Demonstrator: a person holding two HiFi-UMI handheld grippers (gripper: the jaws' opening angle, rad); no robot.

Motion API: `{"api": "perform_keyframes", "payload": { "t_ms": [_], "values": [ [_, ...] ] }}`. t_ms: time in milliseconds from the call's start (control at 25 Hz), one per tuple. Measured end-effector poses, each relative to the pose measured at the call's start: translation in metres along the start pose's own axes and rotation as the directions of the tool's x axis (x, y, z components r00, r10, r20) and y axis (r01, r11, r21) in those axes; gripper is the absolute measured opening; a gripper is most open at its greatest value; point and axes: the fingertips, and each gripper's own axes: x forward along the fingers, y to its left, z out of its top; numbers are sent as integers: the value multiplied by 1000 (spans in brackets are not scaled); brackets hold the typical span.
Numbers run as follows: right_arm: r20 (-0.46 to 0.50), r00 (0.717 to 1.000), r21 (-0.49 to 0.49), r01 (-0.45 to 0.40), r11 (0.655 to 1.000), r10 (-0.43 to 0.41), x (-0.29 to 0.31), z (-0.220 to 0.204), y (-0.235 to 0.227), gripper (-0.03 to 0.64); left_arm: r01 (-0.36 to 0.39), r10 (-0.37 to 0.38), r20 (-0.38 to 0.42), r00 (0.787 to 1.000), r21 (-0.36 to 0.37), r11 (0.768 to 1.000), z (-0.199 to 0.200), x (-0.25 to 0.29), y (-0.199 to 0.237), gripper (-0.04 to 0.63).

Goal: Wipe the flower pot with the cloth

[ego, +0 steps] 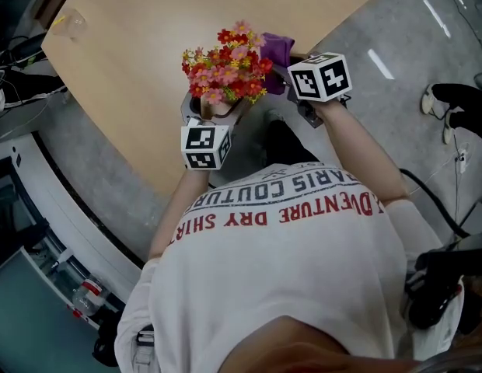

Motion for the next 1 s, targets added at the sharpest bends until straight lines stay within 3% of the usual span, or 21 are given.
{"api": "perform_keyframes", "payload": {
  "t_ms": [280, 440, 520, 680, 1000],
  "values": [
    [32, 999, 22, 18, 1000, -18, -10, 2, -8, 57, -199, 200, 3, 980, -26, 980, 2, 14, -4, 489],
    [31, 999, 21, 15, 1000, -15, -10, -1, -4, 58, -249, 249, 2, 969, -28, 968, 3, 14, 2, 489],
    [31, 999, 25, 10, 1000, -11, -10, -2, -3, 57, -241, 241, 0, 970, -25, 970, 2, 14, 4, 445],
    [28, 1000, 32, -5, 999, 4, -10, -2, -5, 57, -187, 187, -7, 982, 8, 982, 3, 18, 4, 443],
    [29, 998, 52, -52, 997, 51, -11, -3, -6, 57, 10, -5, -48, 999, 109, 994, 1, 17, -1, 443]
  ]
}}
